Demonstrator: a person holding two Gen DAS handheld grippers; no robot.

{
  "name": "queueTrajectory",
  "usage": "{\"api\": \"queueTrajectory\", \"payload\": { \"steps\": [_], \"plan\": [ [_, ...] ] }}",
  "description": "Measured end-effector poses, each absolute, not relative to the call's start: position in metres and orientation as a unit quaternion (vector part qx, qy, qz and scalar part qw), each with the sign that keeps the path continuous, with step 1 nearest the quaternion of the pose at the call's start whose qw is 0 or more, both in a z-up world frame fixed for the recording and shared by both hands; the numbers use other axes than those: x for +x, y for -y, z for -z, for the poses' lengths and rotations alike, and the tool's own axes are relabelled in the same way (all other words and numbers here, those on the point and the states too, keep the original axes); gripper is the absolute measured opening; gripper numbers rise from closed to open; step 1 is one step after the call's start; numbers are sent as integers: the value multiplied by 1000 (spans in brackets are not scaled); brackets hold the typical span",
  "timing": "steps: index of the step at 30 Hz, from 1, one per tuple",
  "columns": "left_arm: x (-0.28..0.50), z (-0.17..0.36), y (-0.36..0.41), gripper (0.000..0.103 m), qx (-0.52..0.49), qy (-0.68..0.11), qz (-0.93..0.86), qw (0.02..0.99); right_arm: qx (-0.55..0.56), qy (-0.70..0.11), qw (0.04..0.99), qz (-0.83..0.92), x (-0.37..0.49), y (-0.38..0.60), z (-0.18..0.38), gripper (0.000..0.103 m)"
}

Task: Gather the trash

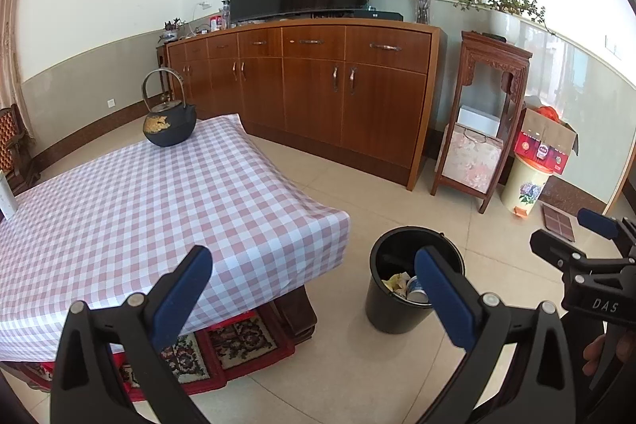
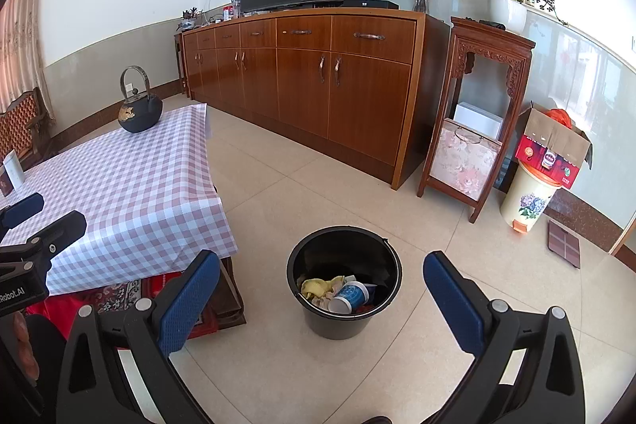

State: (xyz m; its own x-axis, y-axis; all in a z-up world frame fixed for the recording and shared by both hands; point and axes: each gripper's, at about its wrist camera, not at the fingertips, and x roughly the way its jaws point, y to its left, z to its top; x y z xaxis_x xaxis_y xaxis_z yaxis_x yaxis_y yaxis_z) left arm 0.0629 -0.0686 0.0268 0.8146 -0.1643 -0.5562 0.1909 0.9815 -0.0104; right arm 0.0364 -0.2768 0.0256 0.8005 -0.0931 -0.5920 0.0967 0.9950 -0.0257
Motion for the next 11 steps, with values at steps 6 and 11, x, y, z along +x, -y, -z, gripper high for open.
{"api": "queueTrajectory", "payload": {
  "steps": [6, 11],
  "plan": [
    [62, -25, 67, 102, 19, -284, 98, 954, 3, -312, 949, 49, 36, 275, -26, 103],
    [64, -21, 67, 102, 21, -293, 106, 950, 5, -312, 949, 49, 37, 276, -26, 103]
  ]
}}
